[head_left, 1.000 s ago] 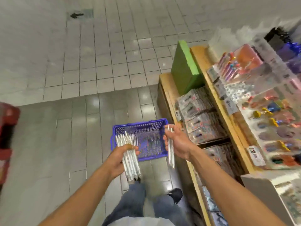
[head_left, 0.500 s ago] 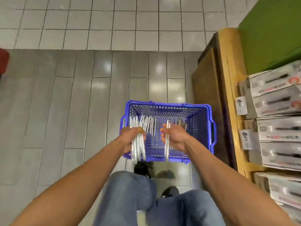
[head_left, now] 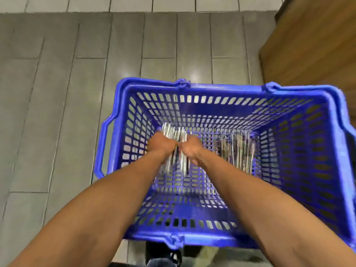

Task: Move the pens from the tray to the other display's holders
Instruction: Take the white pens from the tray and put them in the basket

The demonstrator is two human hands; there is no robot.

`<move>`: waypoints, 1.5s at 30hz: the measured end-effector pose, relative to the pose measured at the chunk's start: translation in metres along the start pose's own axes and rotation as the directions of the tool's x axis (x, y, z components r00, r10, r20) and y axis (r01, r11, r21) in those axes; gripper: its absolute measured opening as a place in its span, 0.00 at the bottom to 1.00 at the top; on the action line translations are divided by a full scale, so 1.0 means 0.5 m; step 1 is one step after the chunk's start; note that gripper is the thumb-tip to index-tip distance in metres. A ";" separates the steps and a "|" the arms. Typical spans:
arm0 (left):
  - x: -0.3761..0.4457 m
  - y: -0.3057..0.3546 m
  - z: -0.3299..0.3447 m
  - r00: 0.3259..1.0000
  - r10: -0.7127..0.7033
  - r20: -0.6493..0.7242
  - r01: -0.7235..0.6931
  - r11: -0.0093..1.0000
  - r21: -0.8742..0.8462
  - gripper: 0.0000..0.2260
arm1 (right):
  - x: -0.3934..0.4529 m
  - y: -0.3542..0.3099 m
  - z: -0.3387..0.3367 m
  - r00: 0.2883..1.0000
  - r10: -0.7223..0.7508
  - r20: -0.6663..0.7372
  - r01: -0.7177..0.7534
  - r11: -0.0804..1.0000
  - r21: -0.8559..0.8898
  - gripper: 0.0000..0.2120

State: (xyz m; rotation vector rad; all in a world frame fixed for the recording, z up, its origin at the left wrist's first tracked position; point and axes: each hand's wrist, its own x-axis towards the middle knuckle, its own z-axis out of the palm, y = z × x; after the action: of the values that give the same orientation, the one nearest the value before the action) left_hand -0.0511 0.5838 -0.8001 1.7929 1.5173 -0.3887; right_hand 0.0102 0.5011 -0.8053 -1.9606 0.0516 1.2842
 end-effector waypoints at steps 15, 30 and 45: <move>-0.007 -0.018 0.024 0.981 0.168 -0.098 -0.151 0.976 0.160 0.36 | 0.018 0.053 -0.036 0.956 -0.278 -0.099 0.267 0.958 -0.107 0.34; -0.089 -0.027 -0.052 0.986 0.161 0.030 -0.164 0.975 0.149 0.22 | -0.054 0.045 -0.112 0.997 -0.066 -0.044 0.067 0.998 0.012 0.20; -0.740 0.190 -0.526 0.944 0.112 0.312 0.018 0.922 -0.386 0.12 | -0.831 -0.240 -0.361 0.998 0.052 -0.018 -0.041 0.919 0.393 0.20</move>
State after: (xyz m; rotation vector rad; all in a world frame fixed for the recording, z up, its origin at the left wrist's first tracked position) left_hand -0.1152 0.5008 -0.3484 1.3739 1.2131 -0.3200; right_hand -0.0048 0.3235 -0.3720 -1.6381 0.3468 1.1706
